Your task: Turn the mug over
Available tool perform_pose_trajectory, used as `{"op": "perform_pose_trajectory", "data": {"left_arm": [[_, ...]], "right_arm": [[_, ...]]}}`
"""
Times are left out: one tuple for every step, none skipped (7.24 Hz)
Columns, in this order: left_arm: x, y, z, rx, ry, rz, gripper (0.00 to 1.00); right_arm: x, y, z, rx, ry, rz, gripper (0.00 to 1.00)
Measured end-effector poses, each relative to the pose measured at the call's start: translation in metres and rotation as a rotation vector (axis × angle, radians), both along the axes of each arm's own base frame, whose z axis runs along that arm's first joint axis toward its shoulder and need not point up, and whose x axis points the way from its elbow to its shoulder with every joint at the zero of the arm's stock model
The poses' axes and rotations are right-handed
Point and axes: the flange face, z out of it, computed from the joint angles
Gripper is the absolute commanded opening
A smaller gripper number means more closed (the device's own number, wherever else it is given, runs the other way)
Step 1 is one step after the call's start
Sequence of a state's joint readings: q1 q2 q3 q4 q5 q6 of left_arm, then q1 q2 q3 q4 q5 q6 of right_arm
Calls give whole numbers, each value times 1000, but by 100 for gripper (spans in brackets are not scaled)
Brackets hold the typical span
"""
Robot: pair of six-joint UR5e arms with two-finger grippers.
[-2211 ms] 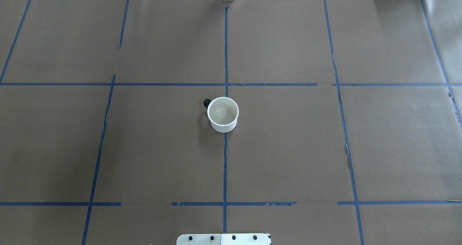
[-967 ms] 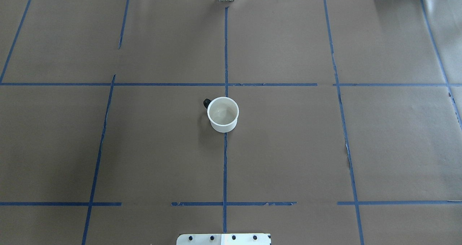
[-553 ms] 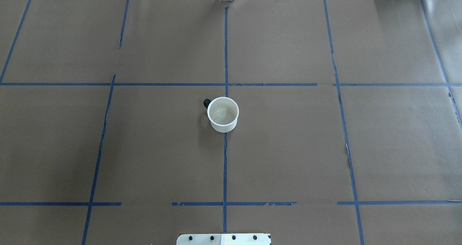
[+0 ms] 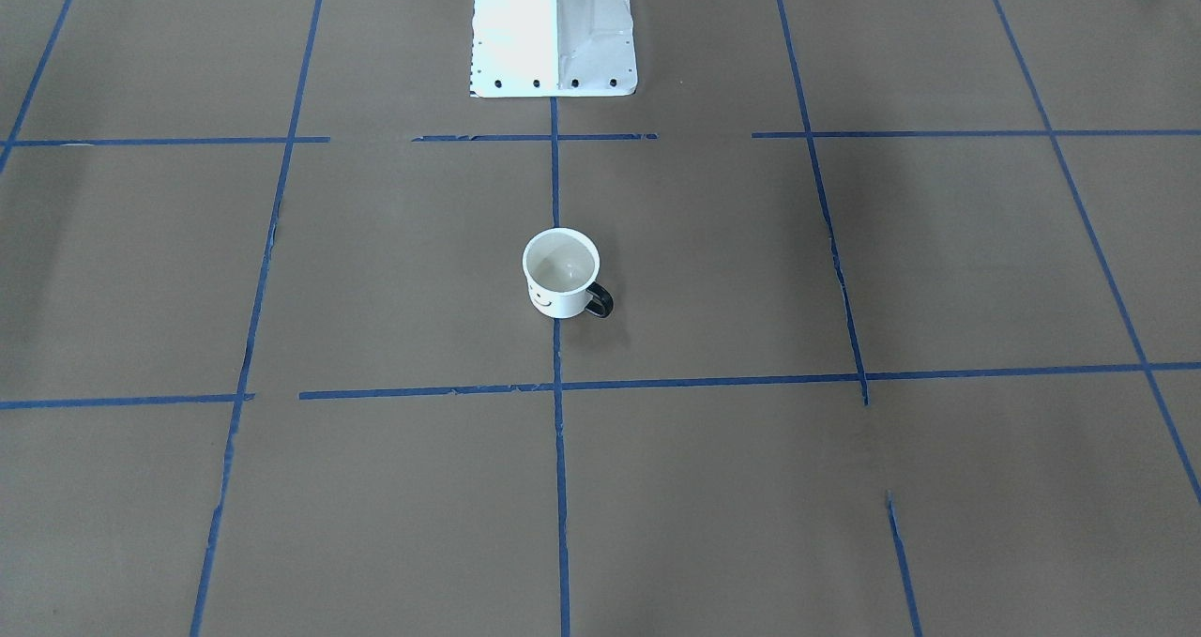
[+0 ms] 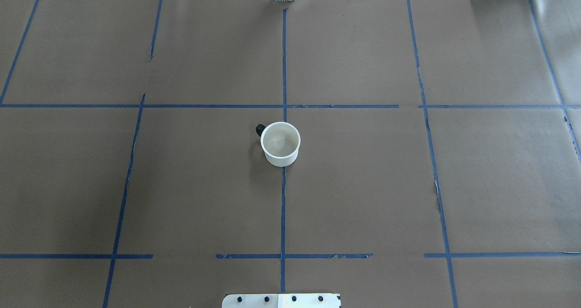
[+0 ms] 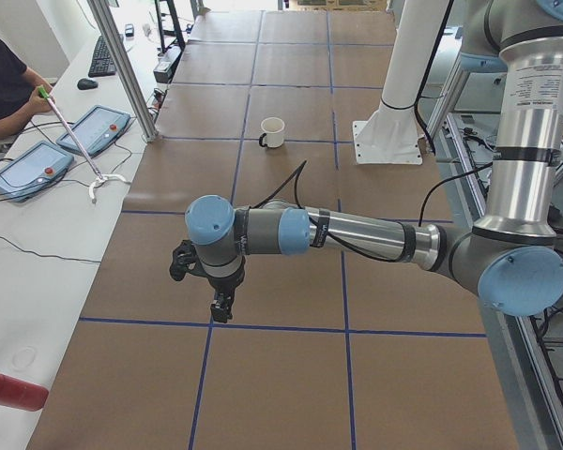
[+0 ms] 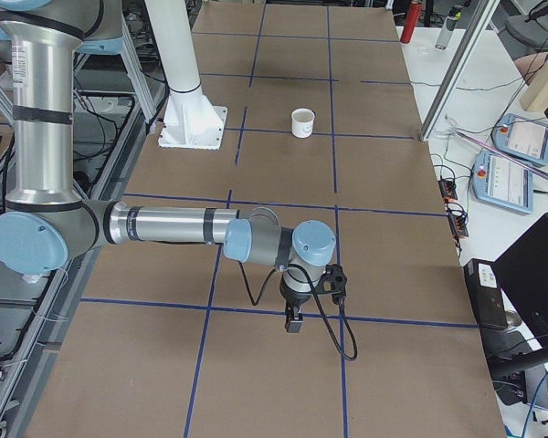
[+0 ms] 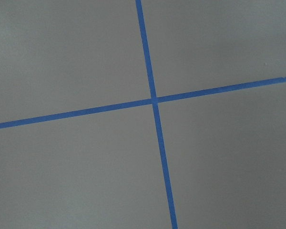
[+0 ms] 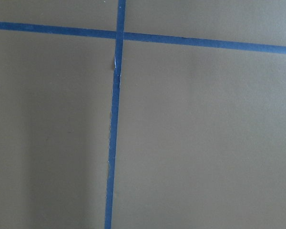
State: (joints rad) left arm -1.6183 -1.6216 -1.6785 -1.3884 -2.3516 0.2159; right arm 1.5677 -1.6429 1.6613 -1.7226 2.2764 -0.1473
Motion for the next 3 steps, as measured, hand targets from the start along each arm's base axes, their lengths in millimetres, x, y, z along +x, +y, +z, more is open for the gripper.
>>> {"op": "perform_pose_trajectory", "data": {"left_arm": [[0, 0, 1, -2, 0, 0, 100], [0, 0, 3, -6, 0, 0, 100], [0, 0, 4, -7, 0, 1, 100]], "right_arm": [[0, 0, 0, 0, 0, 0, 100], [0, 0, 0, 0, 0, 0, 100], [0, 0, 0, 0, 0, 0, 100]]}}
